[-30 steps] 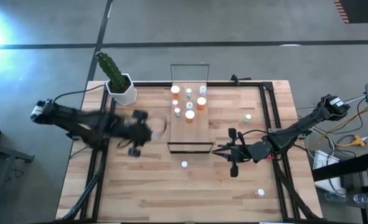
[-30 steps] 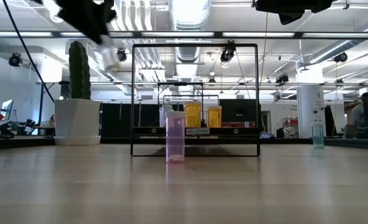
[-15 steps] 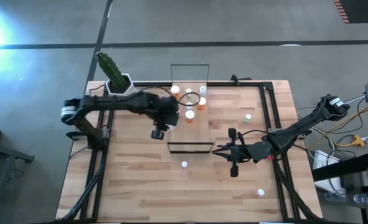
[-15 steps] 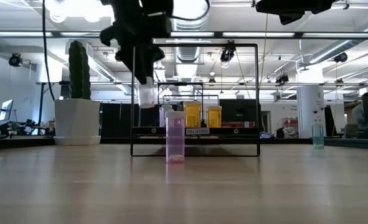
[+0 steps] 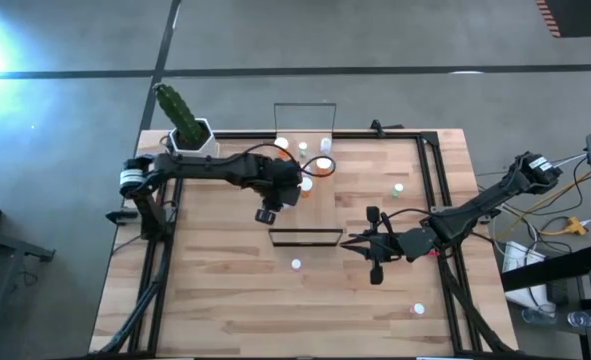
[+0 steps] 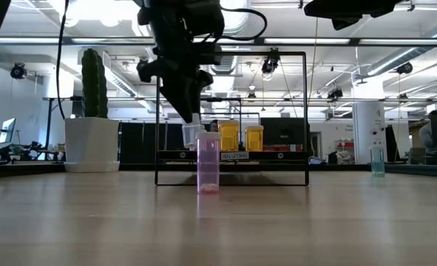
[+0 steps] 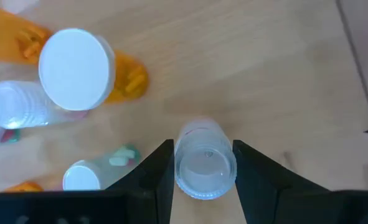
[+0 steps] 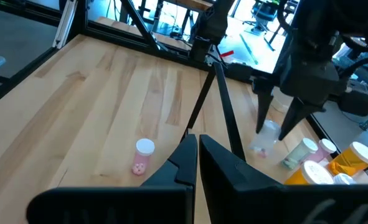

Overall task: Pick and place medicine bottles onto shelf by color
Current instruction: Put the transparent pill bottle on the shelf

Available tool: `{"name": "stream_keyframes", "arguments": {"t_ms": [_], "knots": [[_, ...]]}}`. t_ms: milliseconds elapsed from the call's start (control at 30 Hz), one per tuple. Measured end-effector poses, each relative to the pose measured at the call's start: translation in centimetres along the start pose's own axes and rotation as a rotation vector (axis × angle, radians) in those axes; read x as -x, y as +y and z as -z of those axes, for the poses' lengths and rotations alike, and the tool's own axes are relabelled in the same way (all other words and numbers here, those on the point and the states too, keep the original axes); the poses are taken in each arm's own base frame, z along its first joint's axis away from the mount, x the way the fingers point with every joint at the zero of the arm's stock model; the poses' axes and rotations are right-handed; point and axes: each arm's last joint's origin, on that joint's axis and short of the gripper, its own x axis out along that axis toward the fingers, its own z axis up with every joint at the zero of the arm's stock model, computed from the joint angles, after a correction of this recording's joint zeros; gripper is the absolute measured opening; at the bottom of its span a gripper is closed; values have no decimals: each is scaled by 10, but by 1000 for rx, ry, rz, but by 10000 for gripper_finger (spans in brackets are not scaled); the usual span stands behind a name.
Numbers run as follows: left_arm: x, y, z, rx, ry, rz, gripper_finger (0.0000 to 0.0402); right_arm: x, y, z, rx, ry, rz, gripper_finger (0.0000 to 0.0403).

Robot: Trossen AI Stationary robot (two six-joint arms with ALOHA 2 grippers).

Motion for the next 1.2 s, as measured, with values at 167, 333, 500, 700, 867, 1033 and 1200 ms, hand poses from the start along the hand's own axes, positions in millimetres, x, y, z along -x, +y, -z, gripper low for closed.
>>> {"name": "stream_keyframes", "arguments": {"t_ms": [167,333,500,700,867,1033,1200], "knots": [[-4,2,0,3,9,-10,112,0,0,0,3,1,-4,9],[-5,5,2,12,11,-11,142,0,0,0,4,2,-5,9],[-6,11,6,36,16,-16,152,0,0,0,4,3,-5,9],[-9,14,12,52,17,8,155,0,0,0,4,3,-5,9],[-12,14,13,48,12,7,156,0,0,0,4,3,-5,9],[-11,15,11,49,0,2,157,0,0,0,4,3,-4,9],[-11,14,11,49,2,4,157,0,0,0,6,3,-4,9]]}}
